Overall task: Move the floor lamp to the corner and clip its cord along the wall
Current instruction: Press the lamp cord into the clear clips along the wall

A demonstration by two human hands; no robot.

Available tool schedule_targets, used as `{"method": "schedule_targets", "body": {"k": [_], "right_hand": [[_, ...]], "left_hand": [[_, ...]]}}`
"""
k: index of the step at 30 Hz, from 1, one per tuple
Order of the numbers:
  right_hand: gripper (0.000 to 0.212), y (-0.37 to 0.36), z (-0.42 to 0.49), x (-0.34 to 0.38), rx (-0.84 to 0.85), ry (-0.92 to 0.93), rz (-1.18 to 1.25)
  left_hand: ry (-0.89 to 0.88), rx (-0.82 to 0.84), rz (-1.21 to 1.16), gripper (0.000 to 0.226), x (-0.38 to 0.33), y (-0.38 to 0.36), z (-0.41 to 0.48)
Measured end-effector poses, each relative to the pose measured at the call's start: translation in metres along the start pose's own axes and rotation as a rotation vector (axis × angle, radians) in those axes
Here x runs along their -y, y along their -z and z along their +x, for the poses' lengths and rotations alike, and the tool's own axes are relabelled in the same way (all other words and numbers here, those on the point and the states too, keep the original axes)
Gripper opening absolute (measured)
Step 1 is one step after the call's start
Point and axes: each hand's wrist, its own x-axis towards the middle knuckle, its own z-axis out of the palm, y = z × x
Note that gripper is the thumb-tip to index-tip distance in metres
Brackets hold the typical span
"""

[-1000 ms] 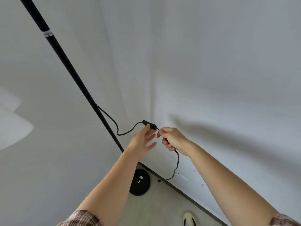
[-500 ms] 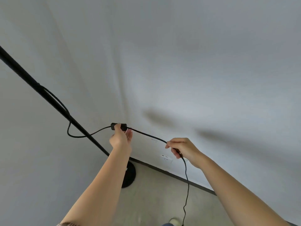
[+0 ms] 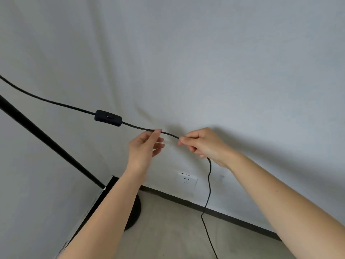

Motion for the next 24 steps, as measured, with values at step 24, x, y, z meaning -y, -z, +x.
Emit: {"method": "schedule_targets", "body": {"k": [24], "right_hand": [[0.026,-0.035,0.043,-0.116,-0.211,0.102,-0.19]], "left_hand": [[-0.125,-0.112,0.05,0.015,0.103,0.022,0.077]]}}
